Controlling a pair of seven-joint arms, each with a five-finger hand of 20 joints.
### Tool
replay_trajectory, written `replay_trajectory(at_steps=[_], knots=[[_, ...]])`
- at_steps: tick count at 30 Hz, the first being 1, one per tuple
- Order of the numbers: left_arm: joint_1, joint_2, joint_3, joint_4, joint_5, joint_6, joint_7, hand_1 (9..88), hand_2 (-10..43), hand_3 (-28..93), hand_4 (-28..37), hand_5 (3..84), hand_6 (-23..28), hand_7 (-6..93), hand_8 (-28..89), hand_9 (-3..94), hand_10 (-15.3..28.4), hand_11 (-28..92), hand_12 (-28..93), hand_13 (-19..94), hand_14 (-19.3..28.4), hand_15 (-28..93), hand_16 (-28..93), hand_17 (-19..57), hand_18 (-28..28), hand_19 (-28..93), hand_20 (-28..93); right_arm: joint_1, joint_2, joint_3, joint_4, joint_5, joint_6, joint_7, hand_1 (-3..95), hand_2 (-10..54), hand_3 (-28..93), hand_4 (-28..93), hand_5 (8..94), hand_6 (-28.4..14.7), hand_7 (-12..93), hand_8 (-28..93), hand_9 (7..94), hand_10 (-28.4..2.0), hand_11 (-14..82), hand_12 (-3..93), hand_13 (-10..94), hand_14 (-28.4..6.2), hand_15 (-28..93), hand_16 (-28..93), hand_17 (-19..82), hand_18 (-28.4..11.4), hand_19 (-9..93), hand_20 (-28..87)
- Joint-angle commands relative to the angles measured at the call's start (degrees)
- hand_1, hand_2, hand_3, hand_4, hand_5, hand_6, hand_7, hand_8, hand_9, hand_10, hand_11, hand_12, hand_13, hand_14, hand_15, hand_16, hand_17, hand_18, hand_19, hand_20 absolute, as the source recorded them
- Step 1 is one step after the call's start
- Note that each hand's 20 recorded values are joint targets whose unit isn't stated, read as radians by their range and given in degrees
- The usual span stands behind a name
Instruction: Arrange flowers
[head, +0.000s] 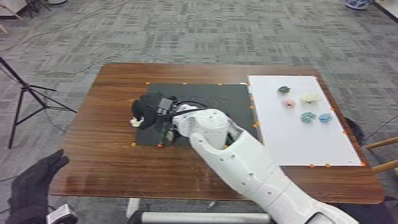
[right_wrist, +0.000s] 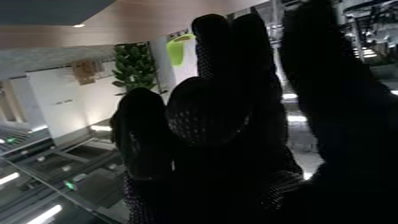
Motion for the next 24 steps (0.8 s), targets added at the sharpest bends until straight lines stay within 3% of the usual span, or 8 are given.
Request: replay_trajectory(at_steps=[1,5,11,15,21,24], knots=[[0.35,-1.07,-0.27,-0.43,-0.18,-0.93,1.35,23.3,12.8,70,-28.3,49.1,5.4,15.4,-9,49.6,14.4,21,10,35,13.0,10,0,4.6,7.9,12,14,2.52,1.13,1.80,-2.67,7.77,-0.37,-2.00,34.0,-0.3,68,-15,57.1,-0.3,26,-5,64.0,-11.1,13.1,20.8,79,-4.2,66,35,53,-14.8,93,59],[0.39,-0.86,-0.20,-0.43,-0.39,-0.80,1.53,23.3,12.5,70,-28.3,48.4,5.1,15.5,-9,49.3,14.5,21,10,35,13.0,10,0,4.5,7.9,12,14,1.00,-1.31,6.39,-2.97,3.59,-15.00,-10.34,25.2,4.3,72,-11,48.5,-1.4,17,-6,57.6,-12.5,8.0,18.3,78,-6.6,65,33,50,-16.5,93,55],[0.22,-1.66,-0.46,-0.43,0.43,-1.30,0.87,22.6,11.4,70,-28.3,42.3,3.3,16.5,-10,48.0,14.0,21,10,34,13.2,10,0,3.7,8.5,11,14,-0.96,-4.89,9.65,-0.18,-10.59,-26.16,-19.96,22.0,6.2,73,-10,47.6,-2.8,14,-6,47.1,-11.1,5.3,12.6,77,-8.8,64,32,48,-18.6,92,52],[0.13,-2.06,-0.59,-0.43,0.84,-1.56,0.55,22.0,9.9,71,-28.3,39.1,2.3,17.2,-10,46.4,13.8,20,10,34,13.3,10,1,3.3,8.8,11,14,-1.73,-6.72,10.70,1.02,-15.38,-26.78,-22.32,21.0,6.4,73,-11,44.9,-3.9,10,-7,43.1,-9.9,4.4,10.9,76,-9.5,64,32,48,-19.4,92,52],[0.34,-1.09,-0.28,-0.43,-0.15,-0.95,1.33,21.4,8.9,71,-28.3,37.2,1.9,17.8,-11,45.5,13.8,20,10,33,13.4,10,1,3.2,8.8,11,14,-1.65,-8.29,12.10,1.84,-16.59,-24.51,-21.97,20.5,6.9,73,-11,40.9,-4.7,8,-7,39.5,-9.1,3.6,9.4,76,-9.7,64,31,48,-19.7,92,51],[0.32,-1.21,-0.31,-0.43,-0.03,-1.02,1.24,21.2,8.7,71,-28.3,37.0,1.9,17.8,-11,45.4,13.7,20,10,33,13.4,10,1,3.1,8.8,11,14,-1.17,-8.81,12.74,2.59,-17.41,-23.91,-21.87,20.3,7.0,73,-11,40.2,-4.9,8,-6,38.7,-9.0,3.6,8.9,76,-9.8,65,31,48,-19.9,93,51]])
